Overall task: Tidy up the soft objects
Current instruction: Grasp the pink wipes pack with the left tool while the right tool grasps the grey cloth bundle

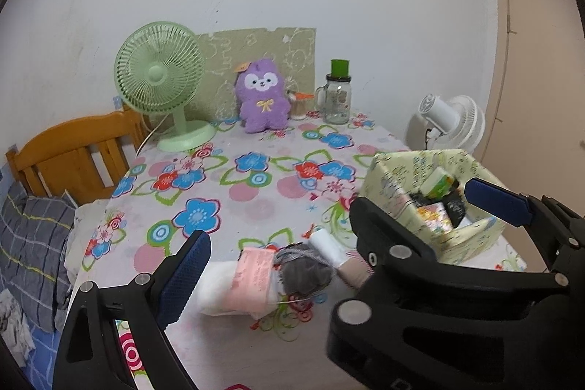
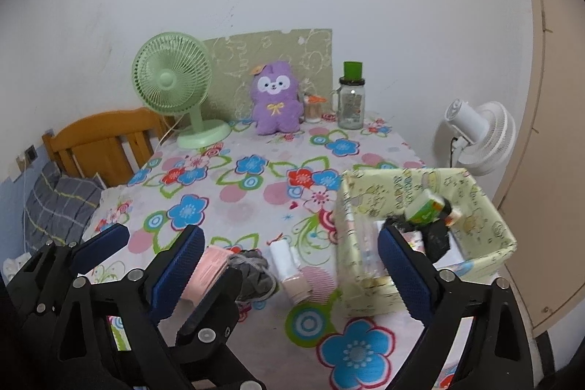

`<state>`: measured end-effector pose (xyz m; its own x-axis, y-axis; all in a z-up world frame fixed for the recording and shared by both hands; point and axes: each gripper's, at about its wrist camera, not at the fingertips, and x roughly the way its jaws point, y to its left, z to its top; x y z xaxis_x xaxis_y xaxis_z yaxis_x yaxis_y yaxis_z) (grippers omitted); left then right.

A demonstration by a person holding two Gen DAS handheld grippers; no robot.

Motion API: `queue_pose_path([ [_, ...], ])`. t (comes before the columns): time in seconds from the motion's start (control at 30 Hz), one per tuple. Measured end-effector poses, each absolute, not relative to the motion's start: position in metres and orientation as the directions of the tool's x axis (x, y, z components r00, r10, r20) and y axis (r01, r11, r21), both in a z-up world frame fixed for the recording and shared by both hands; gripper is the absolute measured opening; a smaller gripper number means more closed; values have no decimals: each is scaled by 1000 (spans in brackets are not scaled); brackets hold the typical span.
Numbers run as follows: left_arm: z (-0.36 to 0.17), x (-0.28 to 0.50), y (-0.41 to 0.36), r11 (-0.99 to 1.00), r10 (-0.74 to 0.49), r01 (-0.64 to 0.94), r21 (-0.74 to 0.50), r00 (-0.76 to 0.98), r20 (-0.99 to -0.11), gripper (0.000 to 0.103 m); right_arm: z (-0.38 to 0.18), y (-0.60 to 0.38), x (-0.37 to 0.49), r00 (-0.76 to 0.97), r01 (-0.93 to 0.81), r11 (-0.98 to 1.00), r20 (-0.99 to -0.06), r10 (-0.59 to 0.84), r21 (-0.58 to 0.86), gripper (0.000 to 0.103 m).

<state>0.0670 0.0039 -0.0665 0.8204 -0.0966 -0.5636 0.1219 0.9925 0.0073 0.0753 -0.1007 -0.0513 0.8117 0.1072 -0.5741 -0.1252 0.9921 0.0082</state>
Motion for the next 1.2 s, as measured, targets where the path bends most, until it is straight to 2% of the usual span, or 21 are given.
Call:
queue_pose_path([
  [0.47, -111, 87, 34, 997, -55, 73, 4, 779, -624, 87, -100, -72, 101, 751, -178, 984, -644, 145, 14, 88],
  [0.63, -127, 95, 42, 998, -50, 53, -15, 753, -656, 82, -115, -69, 111, 727, -180, 984, -672, 139, 8, 78],
  [0.97, -152, 115, 46, 999, -44, 37, -25, 708, -704, 78, -139, -64, 130, 678, -192, 981, -722, 139, 9, 76],
  [1.2, -168, 128, 48, 999, -38, 26, -28, 681, -731, 70, -157, -62, 146, 629, -195, 980, -763, 150, 31, 72],
])
